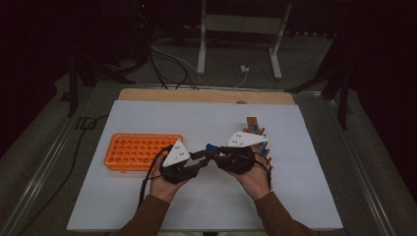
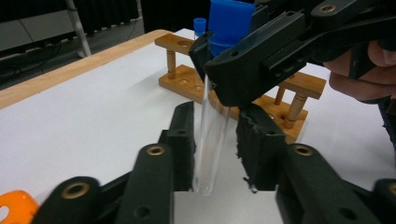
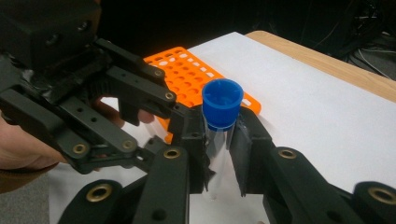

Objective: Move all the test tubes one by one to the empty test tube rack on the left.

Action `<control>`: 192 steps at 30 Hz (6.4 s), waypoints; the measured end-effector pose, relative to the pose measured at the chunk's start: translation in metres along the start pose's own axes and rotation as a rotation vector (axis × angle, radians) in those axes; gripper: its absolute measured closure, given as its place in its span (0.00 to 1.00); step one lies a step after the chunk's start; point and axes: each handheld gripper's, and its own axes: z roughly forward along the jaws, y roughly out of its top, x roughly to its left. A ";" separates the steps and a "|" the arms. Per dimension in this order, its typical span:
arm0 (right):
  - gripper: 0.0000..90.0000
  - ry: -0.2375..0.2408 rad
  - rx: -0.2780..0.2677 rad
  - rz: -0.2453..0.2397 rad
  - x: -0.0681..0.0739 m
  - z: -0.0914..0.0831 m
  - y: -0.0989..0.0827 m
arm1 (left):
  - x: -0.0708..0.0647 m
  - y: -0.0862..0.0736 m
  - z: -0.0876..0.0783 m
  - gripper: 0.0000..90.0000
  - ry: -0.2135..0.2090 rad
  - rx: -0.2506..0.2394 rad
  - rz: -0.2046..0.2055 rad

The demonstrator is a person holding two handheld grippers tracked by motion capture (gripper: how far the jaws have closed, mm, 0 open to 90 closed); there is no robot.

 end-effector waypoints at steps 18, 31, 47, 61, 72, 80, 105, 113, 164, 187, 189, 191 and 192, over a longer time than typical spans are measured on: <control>0.56 0.019 -0.015 0.018 -0.004 -0.005 -0.002 | 0.009 -0.009 -0.001 0.87 0.017 0.001 -0.031; 0.13 -0.093 -0.014 0.040 -0.011 -0.018 -0.017 | 0.026 -0.018 -0.017 0.87 0.089 -0.007 -0.069; 0.01 -0.173 -0.024 0.082 -0.034 -0.047 -0.038 | 0.044 -0.029 -0.036 0.87 0.175 -0.029 -0.104; 0.01 -0.199 -0.073 0.119 -0.043 -0.067 -0.049 | 0.056 -0.046 -0.046 0.87 0.220 -0.032 -0.146; 0.01 -0.178 -0.089 0.110 -0.039 -0.069 -0.049 | 0.058 -0.057 -0.037 0.86 0.218 0.020 -0.163; 0.01 -0.168 -0.080 0.113 -0.040 -0.068 -0.053 | 0.055 -0.063 -0.030 0.86 0.231 0.122 -0.138; 0.01 -0.200 -0.080 0.100 -0.041 -0.069 -0.054 | 0.052 -0.067 -0.028 0.69 0.268 0.175 -0.118; 0.01 -0.237 -0.092 0.095 -0.043 -0.074 -0.054 | 0.055 -0.063 -0.048 0.54 0.268 0.068 -0.170; 0.86 -0.404 0.044 0.068 -0.068 -0.076 -0.092 | 0.059 -0.067 -0.083 0.01 0.406 -0.034 -0.280; 0.86 -0.381 0.013 0.098 -0.066 -0.090 -0.069 | 0.061 -0.064 -0.081 0.01 0.333 -0.049 -0.280; 0.86 -0.381 0.015 0.090 -0.065 -0.092 -0.065 | 0.061 -0.063 -0.081 0.01 0.330 -0.049 -0.277; 0.86 -0.379 0.013 0.088 -0.065 -0.094 -0.062 | 0.060 -0.063 -0.080 0.01 0.328 -0.041 -0.268; 0.86 -0.377 0.008 0.090 -0.065 -0.097 -0.059 | 0.060 -0.062 -0.080 0.01 0.324 -0.041 -0.265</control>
